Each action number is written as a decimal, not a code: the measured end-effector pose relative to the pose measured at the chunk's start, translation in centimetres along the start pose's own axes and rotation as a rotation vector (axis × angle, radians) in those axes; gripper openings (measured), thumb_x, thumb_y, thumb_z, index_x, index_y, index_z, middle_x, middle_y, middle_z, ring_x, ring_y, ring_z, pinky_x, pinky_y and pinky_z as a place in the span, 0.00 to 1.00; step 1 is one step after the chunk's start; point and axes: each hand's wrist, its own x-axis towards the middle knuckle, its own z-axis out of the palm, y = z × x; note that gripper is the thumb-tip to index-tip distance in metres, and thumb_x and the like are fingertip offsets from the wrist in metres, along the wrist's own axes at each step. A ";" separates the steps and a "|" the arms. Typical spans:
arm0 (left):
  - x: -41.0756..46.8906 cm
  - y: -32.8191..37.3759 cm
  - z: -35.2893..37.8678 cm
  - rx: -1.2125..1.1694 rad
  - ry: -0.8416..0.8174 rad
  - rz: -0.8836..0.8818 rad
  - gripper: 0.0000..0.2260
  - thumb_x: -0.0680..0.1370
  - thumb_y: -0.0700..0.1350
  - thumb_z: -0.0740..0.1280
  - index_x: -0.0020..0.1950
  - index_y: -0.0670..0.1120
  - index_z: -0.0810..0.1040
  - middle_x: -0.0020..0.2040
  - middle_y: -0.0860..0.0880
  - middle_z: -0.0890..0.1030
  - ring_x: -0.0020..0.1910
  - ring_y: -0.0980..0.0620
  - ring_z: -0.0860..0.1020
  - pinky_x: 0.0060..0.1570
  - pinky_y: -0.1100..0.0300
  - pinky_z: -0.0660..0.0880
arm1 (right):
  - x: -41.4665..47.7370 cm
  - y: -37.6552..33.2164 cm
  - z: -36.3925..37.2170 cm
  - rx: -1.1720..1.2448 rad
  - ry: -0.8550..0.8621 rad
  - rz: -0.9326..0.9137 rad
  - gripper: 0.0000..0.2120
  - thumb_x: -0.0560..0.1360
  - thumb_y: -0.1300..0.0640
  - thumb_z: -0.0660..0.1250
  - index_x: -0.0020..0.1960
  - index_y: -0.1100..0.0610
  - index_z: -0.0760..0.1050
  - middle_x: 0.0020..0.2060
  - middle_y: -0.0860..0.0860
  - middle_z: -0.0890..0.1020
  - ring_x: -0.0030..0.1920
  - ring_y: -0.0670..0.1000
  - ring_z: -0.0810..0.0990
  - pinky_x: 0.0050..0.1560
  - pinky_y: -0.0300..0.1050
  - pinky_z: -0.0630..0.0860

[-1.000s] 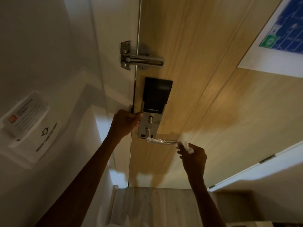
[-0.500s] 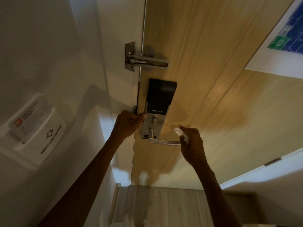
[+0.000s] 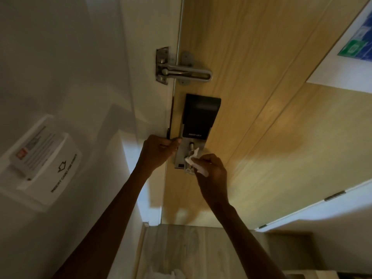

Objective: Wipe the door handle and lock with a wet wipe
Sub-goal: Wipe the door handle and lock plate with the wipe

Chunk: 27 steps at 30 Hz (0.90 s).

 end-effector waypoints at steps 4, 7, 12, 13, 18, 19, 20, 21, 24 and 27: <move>0.0 0.2 0.0 0.012 -0.013 -0.008 0.15 0.76 0.54 0.70 0.42 0.41 0.85 0.36 0.41 0.85 0.39 0.46 0.84 0.51 0.47 0.81 | -0.8 0.1 1.2 -0.262 -0.162 -0.217 0.18 0.70 0.63 0.74 0.59 0.55 0.79 0.57 0.55 0.79 0.57 0.55 0.75 0.56 0.43 0.74; 0.0 0.1 0.1 0.017 -0.003 -0.019 0.16 0.75 0.55 0.70 0.43 0.42 0.86 0.37 0.41 0.86 0.39 0.46 0.85 0.52 0.46 0.81 | -1.0 0.6 0.8 -0.369 -0.181 -0.284 0.23 0.65 0.61 0.77 0.59 0.55 0.79 0.57 0.55 0.80 0.58 0.55 0.72 0.53 0.49 0.76; 0.1 -0.3 0.0 -0.030 -0.014 -0.062 0.13 0.73 0.57 0.71 0.44 0.48 0.86 0.38 0.44 0.86 0.41 0.49 0.86 0.52 0.43 0.81 | -1.4 3.2 -1.7 -0.388 -0.183 -0.275 0.25 0.64 0.64 0.78 0.60 0.55 0.79 0.53 0.54 0.83 0.54 0.57 0.78 0.51 0.49 0.76; 0.1 -0.3 0.0 -0.038 -0.014 -0.058 0.13 0.73 0.57 0.71 0.44 0.48 0.86 0.39 0.45 0.87 0.42 0.49 0.86 0.53 0.43 0.81 | -1.7 3.8 -2.4 -0.383 -0.176 -0.259 0.25 0.64 0.65 0.78 0.61 0.55 0.79 0.53 0.54 0.83 0.54 0.57 0.78 0.50 0.48 0.76; 0.0 -0.2 0.1 -0.025 -0.014 -0.016 0.11 0.74 0.54 0.71 0.44 0.47 0.85 0.37 0.45 0.86 0.41 0.51 0.85 0.53 0.45 0.81 | -1.7 5.3 -4.8 -0.394 -0.156 -0.198 0.22 0.66 0.68 0.75 0.59 0.55 0.81 0.52 0.54 0.83 0.51 0.56 0.79 0.46 0.44 0.77; 0.0 -0.2 0.1 -0.019 -0.013 -0.007 0.11 0.74 0.54 0.71 0.43 0.47 0.85 0.36 0.45 0.86 0.40 0.50 0.85 0.52 0.44 0.81 | -1.5 5.4 -5.3 -0.397 -0.160 -0.186 0.20 0.67 0.68 0.75 0.58 0.56 0.81 0.51 0.54 0.84 0.50 0.56 0.79 0.45 0.45 0.78; 0.0 -0.3 0.1 -0.013 -0.013 0.001 0.12 0.74 0.54 0.71 0.42 0.46 0.85 0.36 0.44 0.85 0.40 0.49 0.85 0.52 0.43 0.81 | -1.3 5.4 -5.7 -0.395 -0.170 -0.164 0.19 0.68 0.67 0.74 0.57 0.56 0.82 0.50 0.54 0.84 0.49 0.55 0.79 0.45 0.46 0.79; 0.1 -0.4 0.0 -0.003 -0.014 0.009 0.12 0.74 0.54 0.71 0.41 0.46 0.85 0.35 0.43 0.85 0.39 0.48 0.85 0.52 0.43 0.81 | -1.0 5.3 -6.1 -0.388 -0.178 -0.131 0.16 0.69 0.66 0.73 0.56 0.56 0.82 0.49 0.53 0.84 0.48 0.54 0.79 0.44 0.46 0.79; 0.2 -0.5 0.1 -0.011 -0.024 0.008 0.12 0.74 0.54 0.71 0.42 0.46 0.85 0.36 0.44 0.86 0.41 0.48 0.85 0.53 0.43 0.80 | -0.2 5.2 -6.8 -0.354 -0.161 -0.007 0.09 0.72 0.60 0.72 0.52 0.54 0.83 0.45 0.50 0.85 0.44 0.52 0.80 0.41 0.44 0.77; 0.2 -0.6 0.2 -0.025 -0.018 -0.012 0.13 0.74 0.54 0.71 0.45 0.44 0.85 0.40 0.44 0.86 0.43 0.49 0.85 0.54 0.44 0.80 | 0.4 5.2 -7.3 -0.167 -0.089 0.116 0.07 0.72 0.58 0.73 0.50 0.53 0.84 0.43 0.48 0.86 0.39 0.45 0.82 0.37 0.37 0.77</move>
